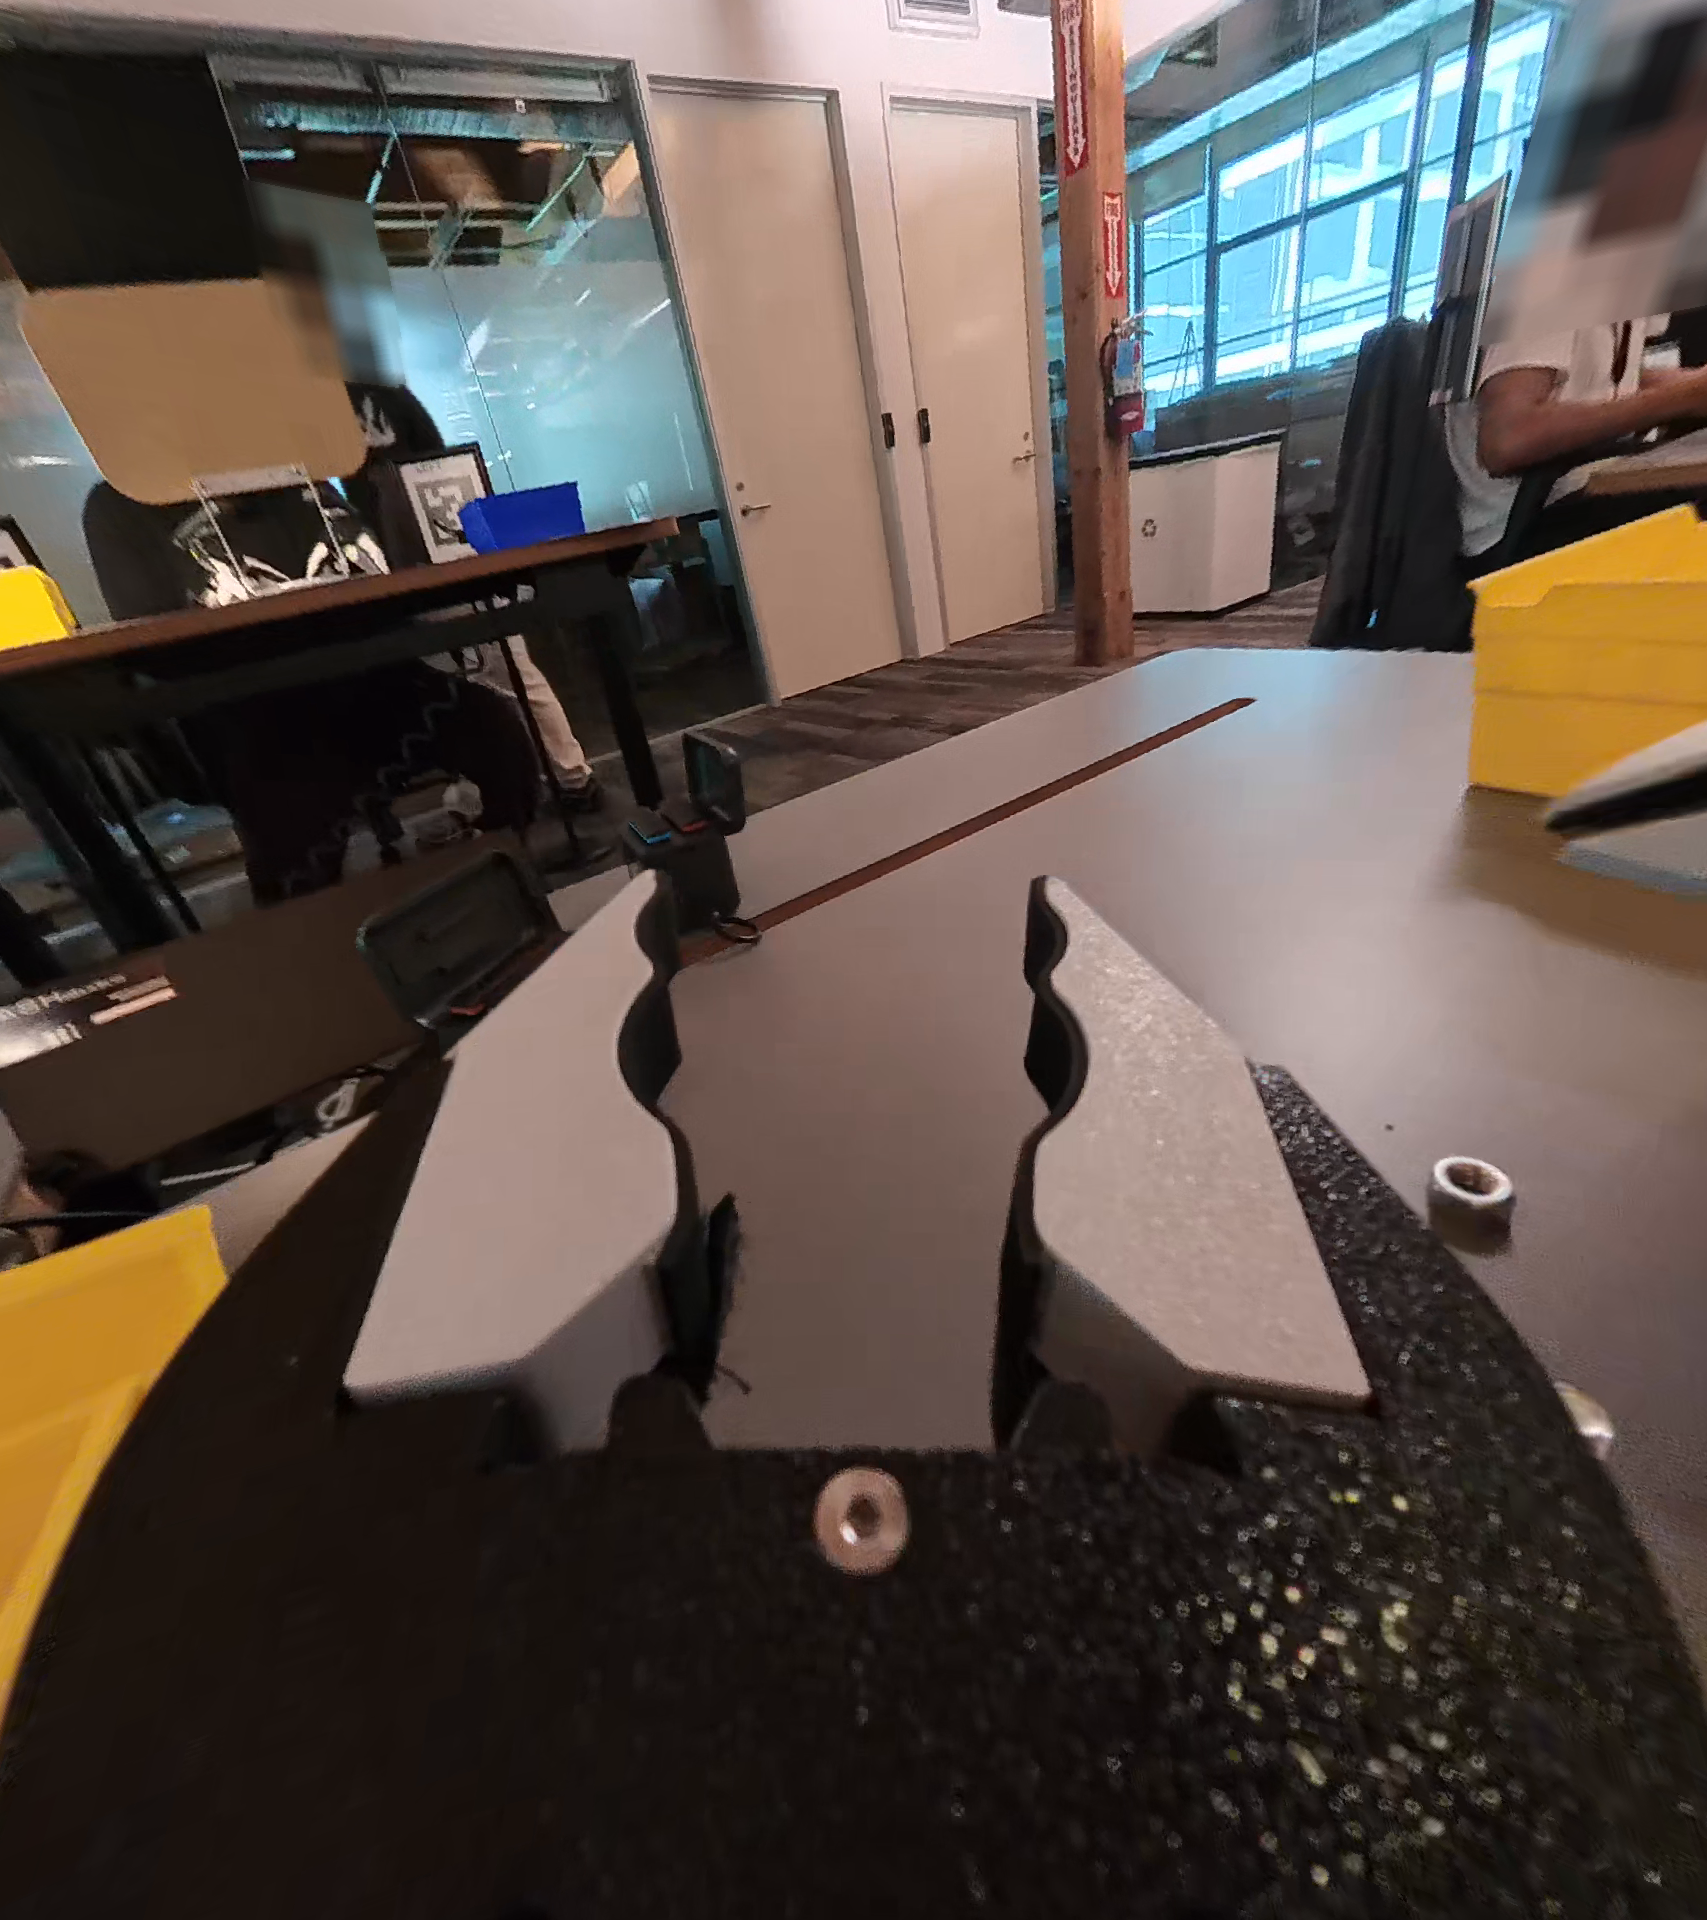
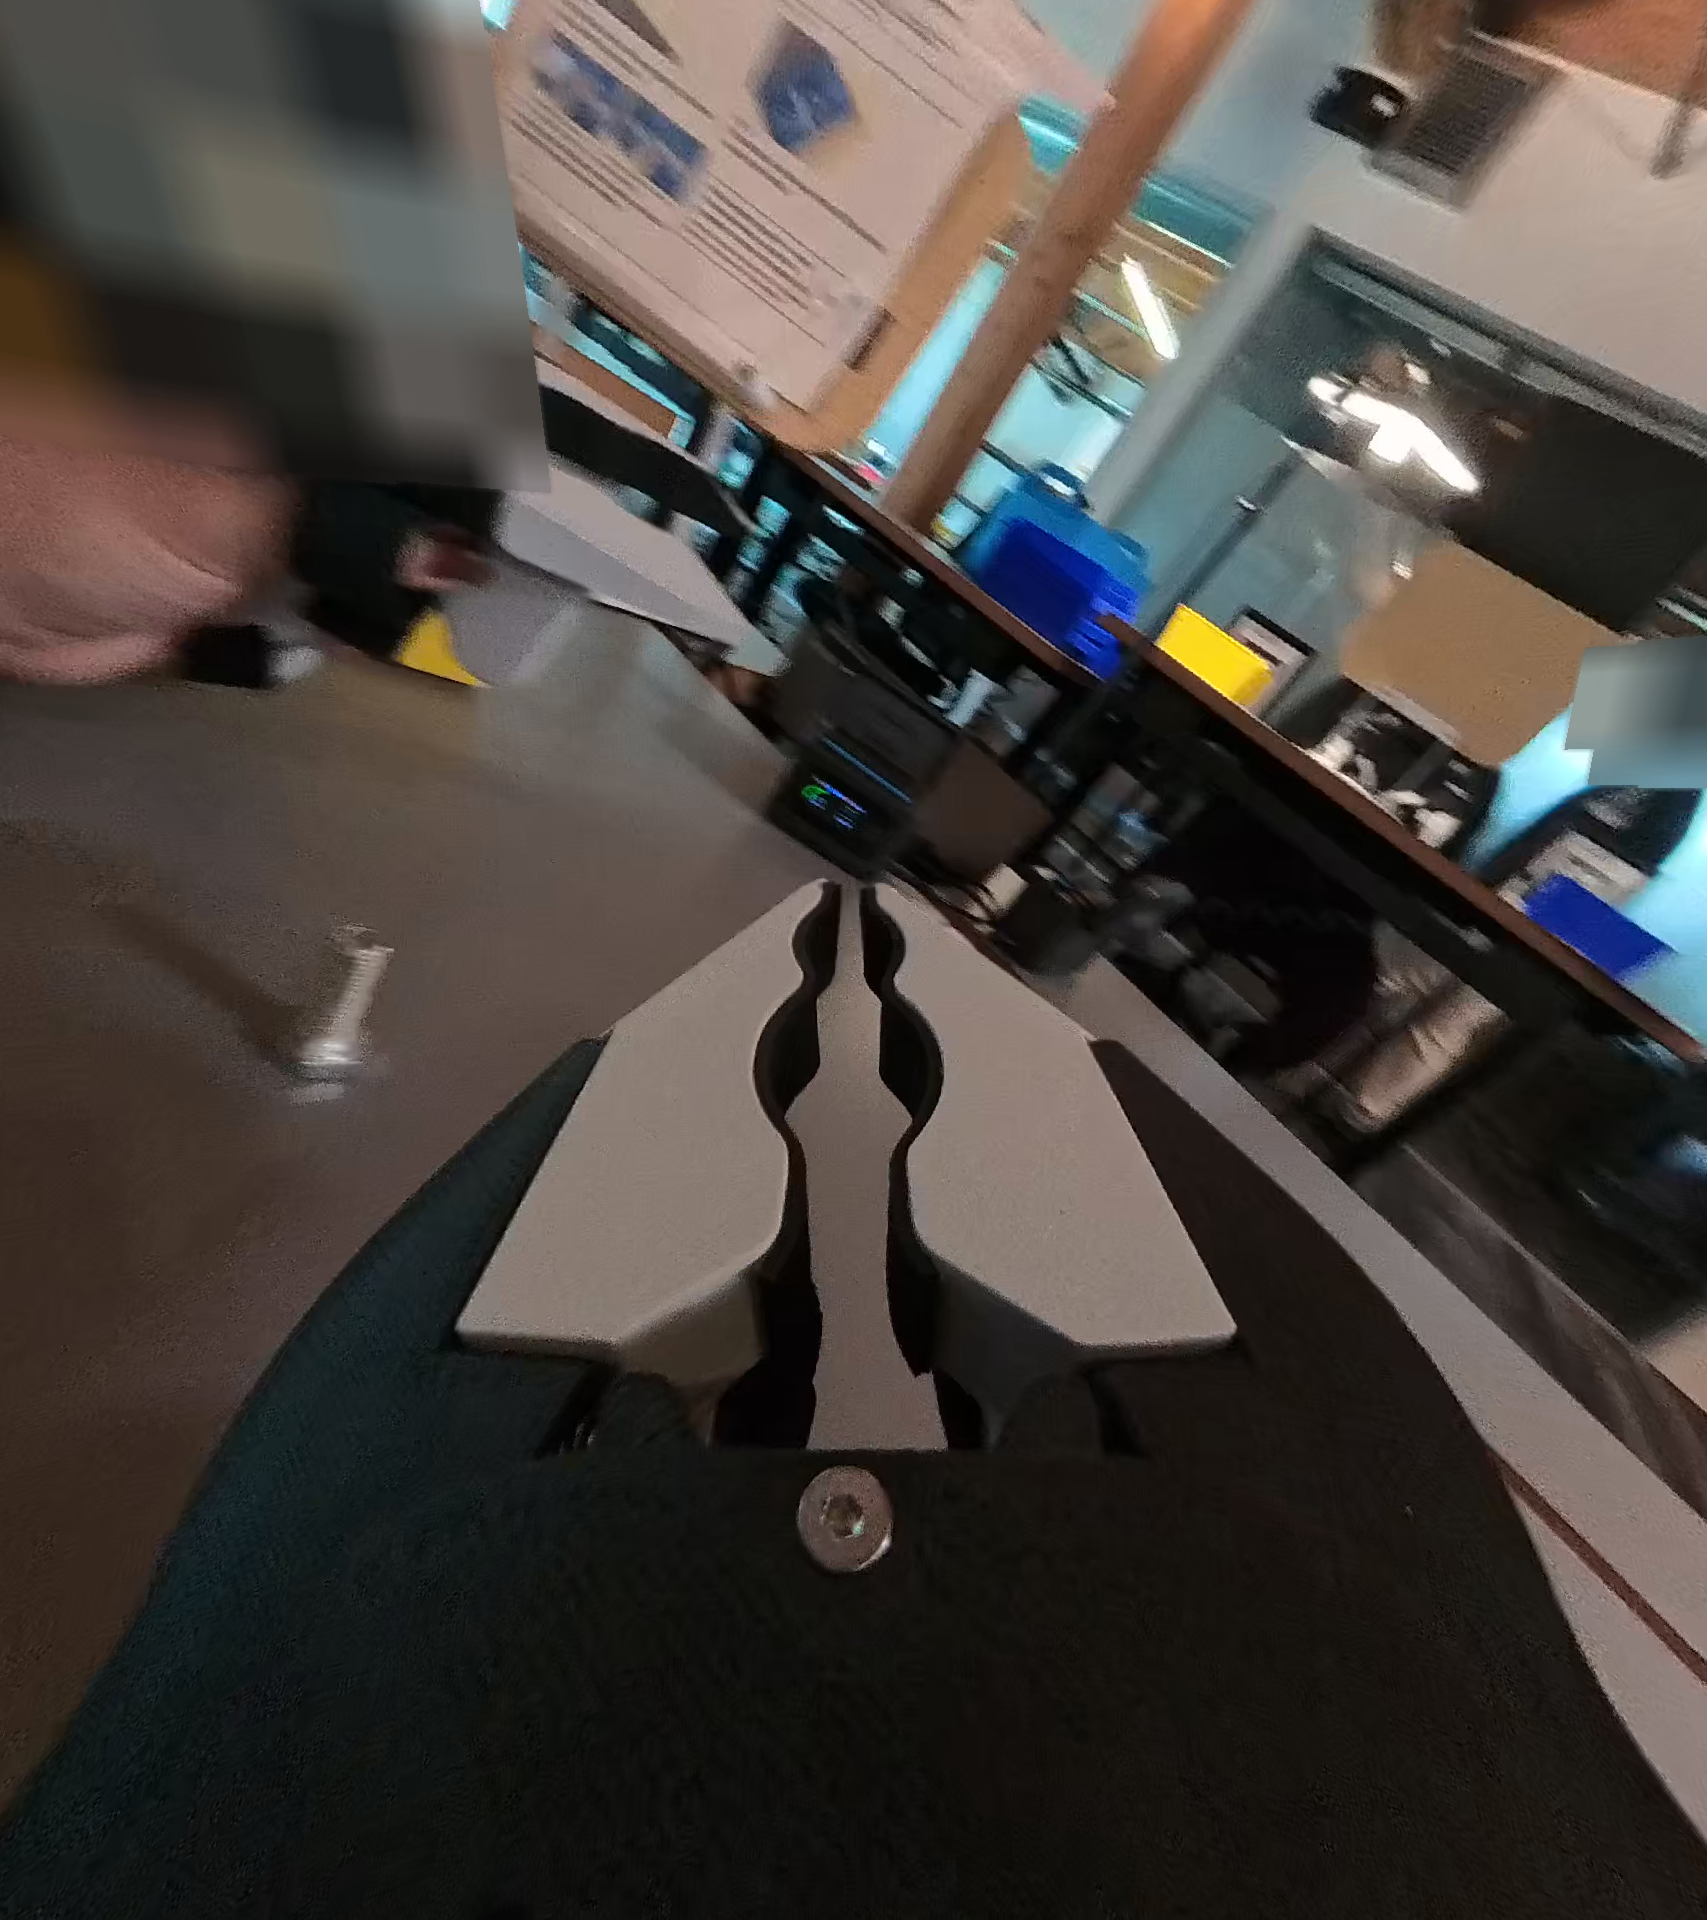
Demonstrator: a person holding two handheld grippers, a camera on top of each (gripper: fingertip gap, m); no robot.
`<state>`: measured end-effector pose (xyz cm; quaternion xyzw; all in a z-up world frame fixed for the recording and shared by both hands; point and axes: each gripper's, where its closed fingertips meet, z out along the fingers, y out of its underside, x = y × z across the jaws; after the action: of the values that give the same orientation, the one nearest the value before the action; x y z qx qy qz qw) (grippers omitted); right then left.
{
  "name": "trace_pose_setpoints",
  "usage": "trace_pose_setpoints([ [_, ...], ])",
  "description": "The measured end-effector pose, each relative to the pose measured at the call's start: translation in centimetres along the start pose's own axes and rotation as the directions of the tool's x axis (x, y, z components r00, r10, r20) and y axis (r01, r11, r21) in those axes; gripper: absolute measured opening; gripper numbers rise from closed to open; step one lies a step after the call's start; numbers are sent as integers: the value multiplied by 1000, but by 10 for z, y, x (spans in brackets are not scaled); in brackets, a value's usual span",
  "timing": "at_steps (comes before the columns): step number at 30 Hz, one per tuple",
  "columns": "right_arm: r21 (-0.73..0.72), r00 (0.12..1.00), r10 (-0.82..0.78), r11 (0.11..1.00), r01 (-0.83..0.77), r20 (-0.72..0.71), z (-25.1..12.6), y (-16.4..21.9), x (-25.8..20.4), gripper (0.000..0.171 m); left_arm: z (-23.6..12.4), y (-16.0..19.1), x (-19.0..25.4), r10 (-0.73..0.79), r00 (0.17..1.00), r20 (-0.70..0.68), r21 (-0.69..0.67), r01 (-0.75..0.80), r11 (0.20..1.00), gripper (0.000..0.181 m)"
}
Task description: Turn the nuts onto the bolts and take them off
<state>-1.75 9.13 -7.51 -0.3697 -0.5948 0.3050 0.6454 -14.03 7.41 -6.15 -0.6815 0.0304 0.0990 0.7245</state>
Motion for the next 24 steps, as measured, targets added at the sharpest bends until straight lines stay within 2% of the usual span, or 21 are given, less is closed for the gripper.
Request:
trace_pose_setpoints([
  [3,-22,954,114,993,-112,279,-1,-9,-44,6,0,-2,5,23,1000,-16,11,-23,1000,63],
  [6,-198,857,250,964,-177,451,-1,5,-79,14,0,-5,6,26,999,-23,22,-26,999,62],
  [10,-349,805,337,921,-174,488,5,24,-103,23,1,-4,7,24,999,-31,21,-24,1000,62],
  [14,-348,767,420,898,-271,486,10,15,-106,23,2,-2,9,12,999,-46,10,-12,1000,61],
  [20,-396,770,443,878,-270,458,16,22,-110,10,3,0,15,10,997,-81,-3,-11,1000,61],
  [24,-394,806,440,874,-283,397,19,27,-98,8,3,1,21,13,994,-112,-3,-14,1000,60],
])
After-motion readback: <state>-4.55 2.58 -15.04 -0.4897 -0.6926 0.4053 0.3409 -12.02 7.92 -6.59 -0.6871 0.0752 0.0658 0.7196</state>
